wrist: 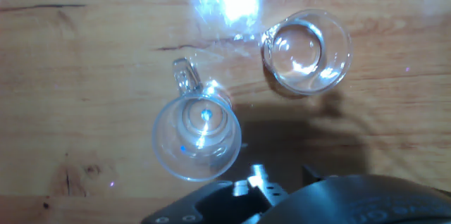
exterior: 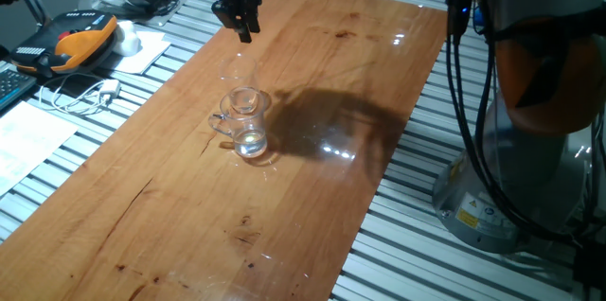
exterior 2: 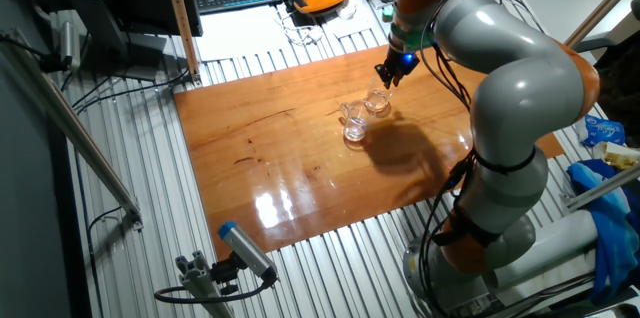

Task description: Pour the water from one cup into another empty cup

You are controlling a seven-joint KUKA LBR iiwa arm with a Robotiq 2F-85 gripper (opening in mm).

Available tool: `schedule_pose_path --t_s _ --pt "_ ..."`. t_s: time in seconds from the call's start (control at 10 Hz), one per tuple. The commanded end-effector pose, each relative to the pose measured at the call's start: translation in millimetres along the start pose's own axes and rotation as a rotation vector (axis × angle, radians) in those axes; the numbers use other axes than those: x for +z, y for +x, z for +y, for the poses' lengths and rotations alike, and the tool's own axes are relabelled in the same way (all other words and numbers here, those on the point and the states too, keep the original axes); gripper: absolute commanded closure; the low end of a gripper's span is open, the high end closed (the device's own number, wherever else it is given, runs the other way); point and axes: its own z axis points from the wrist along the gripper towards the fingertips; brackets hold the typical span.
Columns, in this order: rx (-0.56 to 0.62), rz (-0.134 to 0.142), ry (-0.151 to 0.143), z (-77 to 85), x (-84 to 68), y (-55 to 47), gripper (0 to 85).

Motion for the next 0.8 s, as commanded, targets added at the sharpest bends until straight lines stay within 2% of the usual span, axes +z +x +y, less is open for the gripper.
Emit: schedule_pose_path --t_s 0.0,0.1,0.3,0.4,0.6,0.7 --pt "0.001 0.0 0.004 1.1 0.5 -0.4 85.0" --pt "-0.009 0.001 0.026 3.4 1.8 -1.2 85.0" --pt "-0.015 0.011 0.039 11.3 6.7 -3.3 85.0" --pt "-0.003 0.013 0.059 18.0 11.4 -4.6 85.0" --pt "0.025 -0.001 0.065 28.2 26.6 -6.2 51.0" --pt "0.025 -0.017 0.067 29.0 37.3 -6.0 51.0"
